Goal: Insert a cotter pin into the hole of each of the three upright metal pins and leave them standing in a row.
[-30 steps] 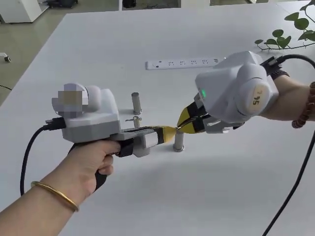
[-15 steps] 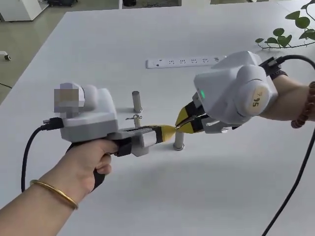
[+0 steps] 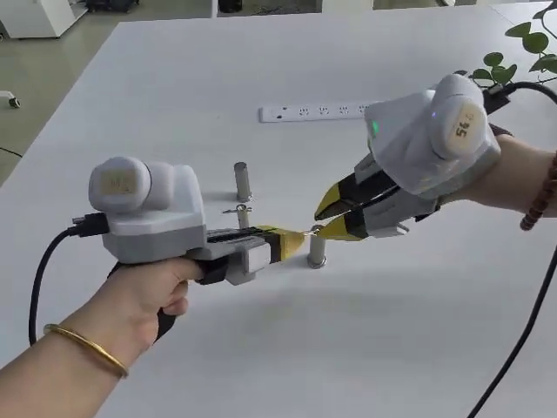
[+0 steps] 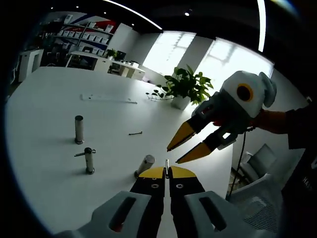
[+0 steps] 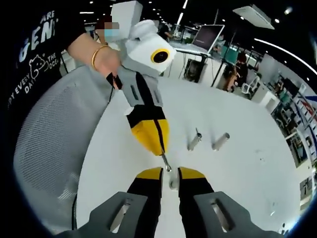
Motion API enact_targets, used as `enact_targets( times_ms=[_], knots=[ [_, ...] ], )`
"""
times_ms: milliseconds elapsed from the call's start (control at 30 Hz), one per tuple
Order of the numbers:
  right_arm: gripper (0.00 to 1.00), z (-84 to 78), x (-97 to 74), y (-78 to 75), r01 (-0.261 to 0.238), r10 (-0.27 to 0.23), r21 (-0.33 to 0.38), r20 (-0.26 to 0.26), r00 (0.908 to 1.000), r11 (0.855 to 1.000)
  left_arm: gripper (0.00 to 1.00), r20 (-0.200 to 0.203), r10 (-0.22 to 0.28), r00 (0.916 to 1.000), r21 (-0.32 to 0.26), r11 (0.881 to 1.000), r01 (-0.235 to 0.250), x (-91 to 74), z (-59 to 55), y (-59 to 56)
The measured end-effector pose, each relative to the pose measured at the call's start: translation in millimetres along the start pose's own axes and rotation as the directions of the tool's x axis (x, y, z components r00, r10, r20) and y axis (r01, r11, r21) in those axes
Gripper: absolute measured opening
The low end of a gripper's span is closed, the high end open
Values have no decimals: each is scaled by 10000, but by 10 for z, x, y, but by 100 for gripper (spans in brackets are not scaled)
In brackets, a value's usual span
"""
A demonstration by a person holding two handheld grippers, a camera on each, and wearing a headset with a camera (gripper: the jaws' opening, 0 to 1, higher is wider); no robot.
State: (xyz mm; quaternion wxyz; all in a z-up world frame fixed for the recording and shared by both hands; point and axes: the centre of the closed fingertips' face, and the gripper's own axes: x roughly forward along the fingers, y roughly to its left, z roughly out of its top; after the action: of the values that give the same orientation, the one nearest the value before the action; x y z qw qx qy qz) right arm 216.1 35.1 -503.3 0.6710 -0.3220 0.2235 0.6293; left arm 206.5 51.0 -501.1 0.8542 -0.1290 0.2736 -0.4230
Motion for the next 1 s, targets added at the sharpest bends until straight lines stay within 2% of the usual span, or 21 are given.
enact_targets(
  times_ms=[67, 100, 200, 333, 467, 533, 600, 667, 767, 833, 933, 1000],
  knots=[
    [7, 13, -16, 22, -190, 175, 581, 259, 9995, 9981, 0, 75, -156, 9998, 385, 9991, 153, -12, 6, -24],
    [7, 18, -30, 16, -191, 141, 1116, 452, 9989, 9936, 0, 86, -240, 9997, 577, 9981, 235, -19, 8, -37],
    [7, 50, -67, 68, -587, 430, 1815, 893, 9951, 9816, 0, 73, -311, 9995, 1135, 9931, 300, -41, 5, -54],
    [8, 30, -108, 120, -992, 742, 2366, 1122, 9909, 9665, 0, 74, -447, 9990, 1757, 9835, 427, -58, -4, -70],
    [8, 28, -122, 217, -1557, 1227, 2690, 1357, 9831, 9505, 0, -280, -595, 9978, 2646, 9622, 648, -59, -79, -80],
    [8, 30, -120, 265, -1820, 1452, 2822, 1464, 9785, 9419, 0, -397, -751, 9964, 2798, 9564, 832, -61, -116, -109],
    [8, 22, -114, 295, -1948, 1585, 2811, 1468, 9764, 9397, 0, -494, -845, 9952, 2840, 9541, 951, -62, -140, -121],
    [8, -8, -102, 343, -2161, 1818, 2844, 1423, 9730, 9340, 0, -672, -956, 9932, 3065, 9453, 1117, -66, -176, -138],
    [9, -33, -94, 431, -2600, 2253, 2899, 1477, 9630, 9211, 0, -718, -1216, 9900, 3245, 9357, 1385, -74, -196, -187],
    [9, -42, -91, 478, -2813, 2476, 2816, 1498, 9572, 9174, 0, -726, -1424, 9871, 3347, 9289, 1586, -81, -205, -221],
    [9, -55, -84, 505, -2971, 2629, 2832, 1527, 9526, 9119, 0, -785, -1601, 9840, 3454, 9215, 1775, -91, -224, -256],
    [9, -64, -80, 514, -3053, 2706, 2839, 1554, 9501, 9090, 0, -907, -1666, 9818, 3389, 9219, 1877, -97, -249, -276]
  ],
)
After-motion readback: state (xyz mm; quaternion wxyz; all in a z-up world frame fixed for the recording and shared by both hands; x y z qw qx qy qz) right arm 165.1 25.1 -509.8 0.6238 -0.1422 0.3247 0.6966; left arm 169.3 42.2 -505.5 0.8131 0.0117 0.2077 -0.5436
